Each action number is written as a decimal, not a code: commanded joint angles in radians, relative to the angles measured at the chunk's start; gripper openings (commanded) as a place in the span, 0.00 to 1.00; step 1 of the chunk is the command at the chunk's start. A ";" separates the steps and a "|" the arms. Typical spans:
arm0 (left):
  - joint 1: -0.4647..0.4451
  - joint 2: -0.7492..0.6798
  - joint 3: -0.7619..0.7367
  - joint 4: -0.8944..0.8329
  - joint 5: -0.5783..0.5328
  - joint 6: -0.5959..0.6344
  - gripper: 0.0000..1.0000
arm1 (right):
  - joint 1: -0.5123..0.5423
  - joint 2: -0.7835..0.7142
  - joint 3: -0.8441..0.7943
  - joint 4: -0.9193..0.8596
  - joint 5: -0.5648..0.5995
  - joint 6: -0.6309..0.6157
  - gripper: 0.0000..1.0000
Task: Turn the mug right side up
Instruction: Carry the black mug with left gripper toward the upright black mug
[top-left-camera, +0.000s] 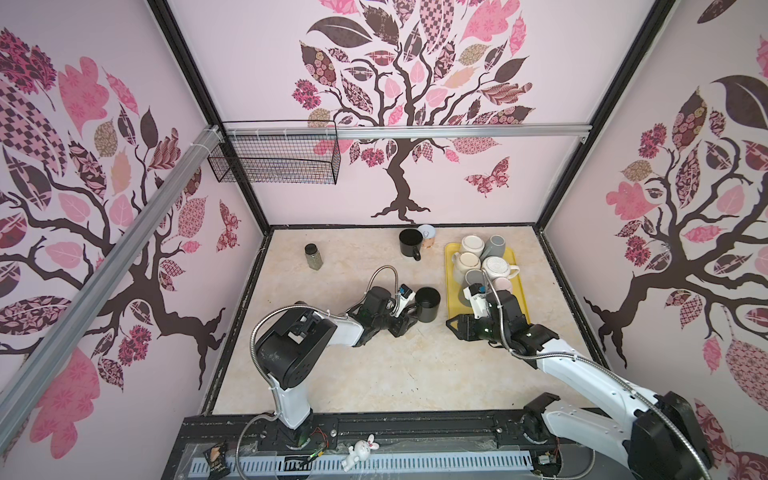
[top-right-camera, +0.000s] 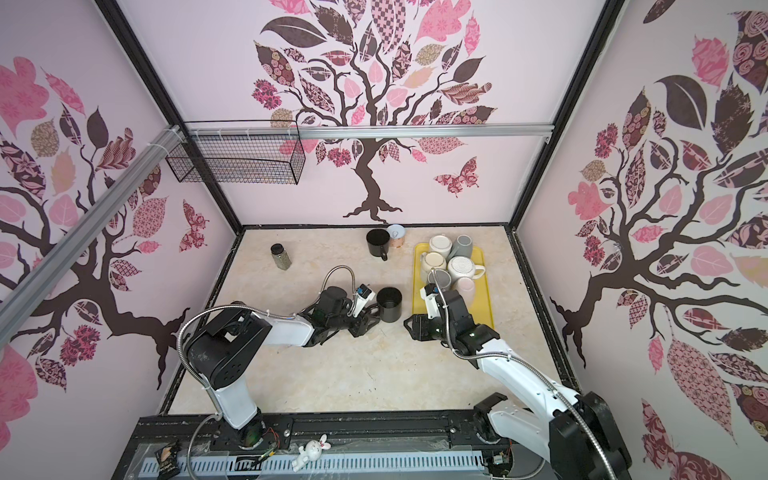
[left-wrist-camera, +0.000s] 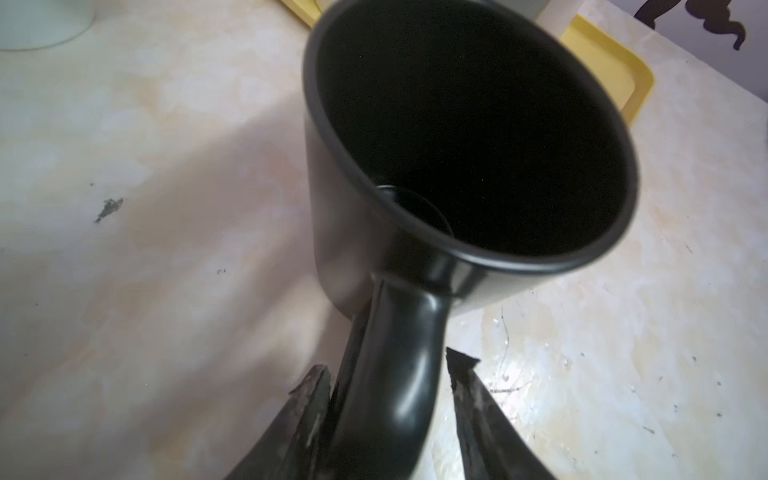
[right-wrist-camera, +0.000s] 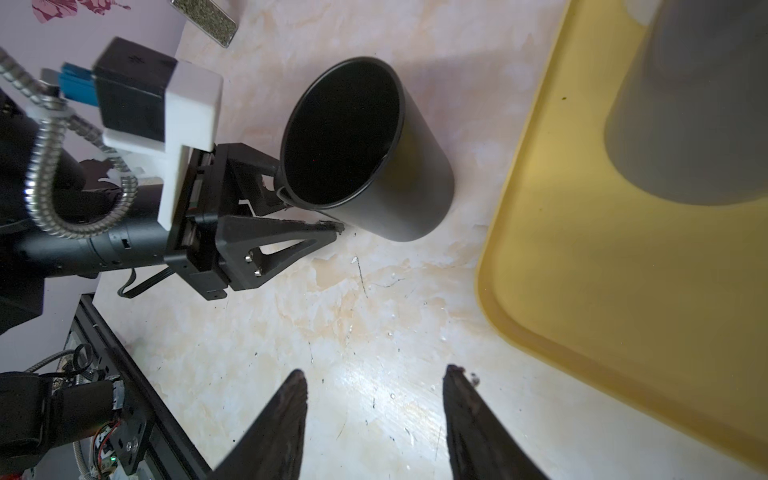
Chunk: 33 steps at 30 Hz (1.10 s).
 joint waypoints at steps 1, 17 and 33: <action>-0.006 -0.055 0.051 -0.126 -0.014 0.041 0.49 | -0.002 -0.050 0.026 -0.049 0.026 -0.022 0.55; -0.005 -0.090 0.112 -0.330 -0.208 0.100 0.00 | -0.003 -0.121 0.054 -0.138 0.077 -0.052 0.57; 0.161 -0.014 0.184 -0.240 -0.501 -0.176 0.00 | -0.007 -0.113 0.067 -0.128 0.150 -0.058 0.59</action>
